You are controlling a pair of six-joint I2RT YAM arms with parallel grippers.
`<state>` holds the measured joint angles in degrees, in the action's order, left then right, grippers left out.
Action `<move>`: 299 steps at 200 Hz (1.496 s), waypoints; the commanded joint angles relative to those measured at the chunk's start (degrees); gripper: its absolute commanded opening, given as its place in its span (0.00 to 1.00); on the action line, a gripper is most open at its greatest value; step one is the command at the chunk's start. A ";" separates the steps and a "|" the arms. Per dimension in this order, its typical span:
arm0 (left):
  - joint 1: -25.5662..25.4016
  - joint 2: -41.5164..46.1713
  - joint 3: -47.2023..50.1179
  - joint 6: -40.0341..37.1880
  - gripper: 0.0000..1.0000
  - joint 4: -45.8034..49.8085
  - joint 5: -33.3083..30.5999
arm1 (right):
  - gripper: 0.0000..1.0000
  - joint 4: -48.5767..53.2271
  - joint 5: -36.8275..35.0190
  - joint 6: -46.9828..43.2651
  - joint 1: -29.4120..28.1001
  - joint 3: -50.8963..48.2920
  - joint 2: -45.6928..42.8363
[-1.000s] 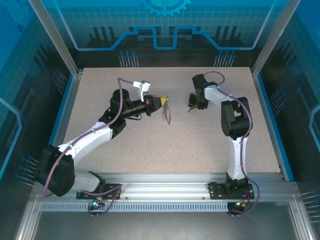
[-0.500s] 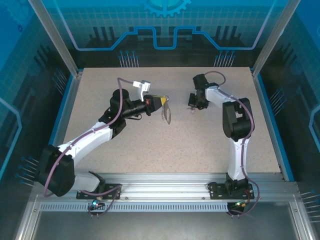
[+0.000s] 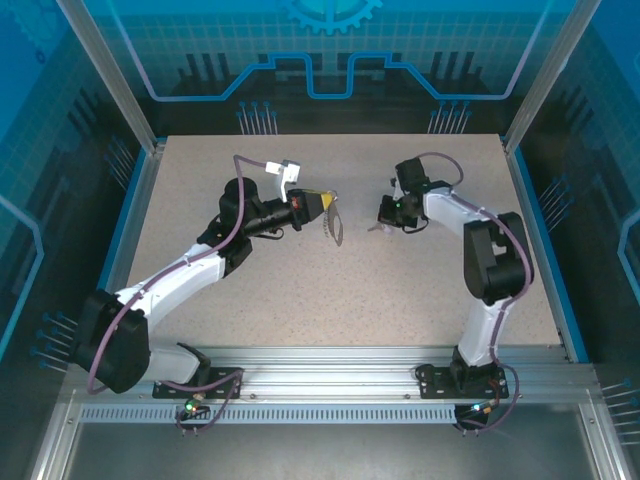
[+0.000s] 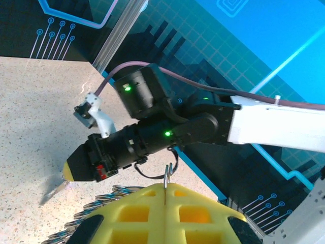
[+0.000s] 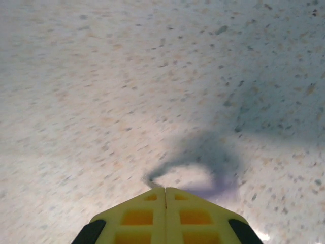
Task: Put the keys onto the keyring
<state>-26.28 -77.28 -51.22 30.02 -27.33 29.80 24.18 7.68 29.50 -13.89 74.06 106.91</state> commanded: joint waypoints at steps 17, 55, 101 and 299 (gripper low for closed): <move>0.53 0.66 -0.45 -0.84 0.00 -2.18 2.13 | 0.00 -10.56 9.62 0.97 -0.43 -6.68 -10.90; 0.44 1.16 -1.22 -3.95 0.00 0.73 3.20 | 0.00 -19.96 17.99 3.97 1.25 -12.78 -20.11; 0.22 1.30 -2.42 -7.80 0.00 3.55 4.89 | 0.00 -32.23 27.91 8.34 3.65 -18.04 -29.16; -5.13 -3.58 -16.08 -23.57 0.00 22.30 4.02 | 0.00 -20.77 23.30 -2.86 -7.63 -15.64 -44.08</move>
<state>-30.61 -80.18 -64.40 10.59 -8.60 35.22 2.22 31.79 27.99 -20.40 55.96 63.20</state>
